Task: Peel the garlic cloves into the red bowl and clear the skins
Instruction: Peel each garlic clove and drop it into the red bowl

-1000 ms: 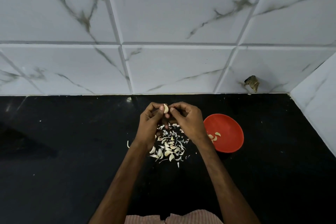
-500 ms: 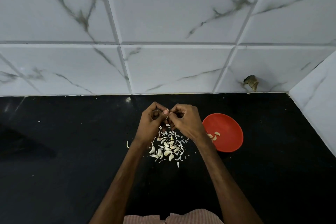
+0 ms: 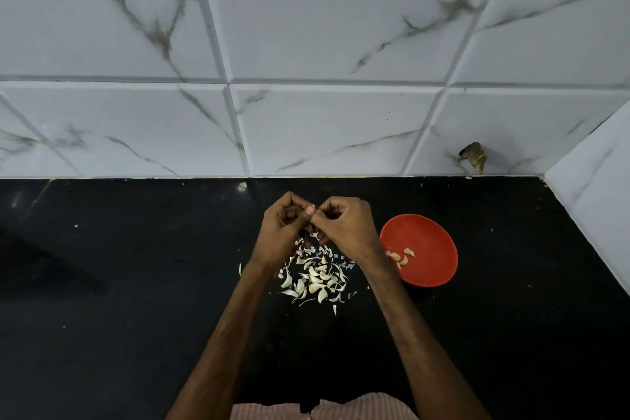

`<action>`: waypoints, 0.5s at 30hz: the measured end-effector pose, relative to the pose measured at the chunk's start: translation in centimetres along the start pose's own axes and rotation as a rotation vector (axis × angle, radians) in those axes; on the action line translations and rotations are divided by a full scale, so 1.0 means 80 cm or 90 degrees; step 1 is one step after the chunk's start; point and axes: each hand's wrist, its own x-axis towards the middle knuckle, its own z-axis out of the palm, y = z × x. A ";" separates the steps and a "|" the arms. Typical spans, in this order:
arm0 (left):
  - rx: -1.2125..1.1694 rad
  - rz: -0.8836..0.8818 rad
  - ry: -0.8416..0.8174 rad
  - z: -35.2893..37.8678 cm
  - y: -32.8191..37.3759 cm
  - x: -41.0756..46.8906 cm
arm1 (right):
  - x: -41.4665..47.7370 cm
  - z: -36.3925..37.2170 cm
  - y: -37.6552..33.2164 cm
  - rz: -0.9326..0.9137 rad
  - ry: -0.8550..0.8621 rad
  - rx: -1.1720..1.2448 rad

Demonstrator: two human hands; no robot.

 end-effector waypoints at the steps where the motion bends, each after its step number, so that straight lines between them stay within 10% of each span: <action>1: 0.006 0.002 0.006 0.000 -0.001 -0.001 | 0.001 0.002 -0.001 -0.006 0.006 -0.032; 7: 0.028 0.008 0.028 -0.001 0.001 0.001 | 0.005 0.006 -0.003 -0.057 0.037 -0.149; 15: -0.069 -0.085 0.062 0.001 0.002 -0.001 | 0.002 0.005 0.009 -0.022 0.051 0.103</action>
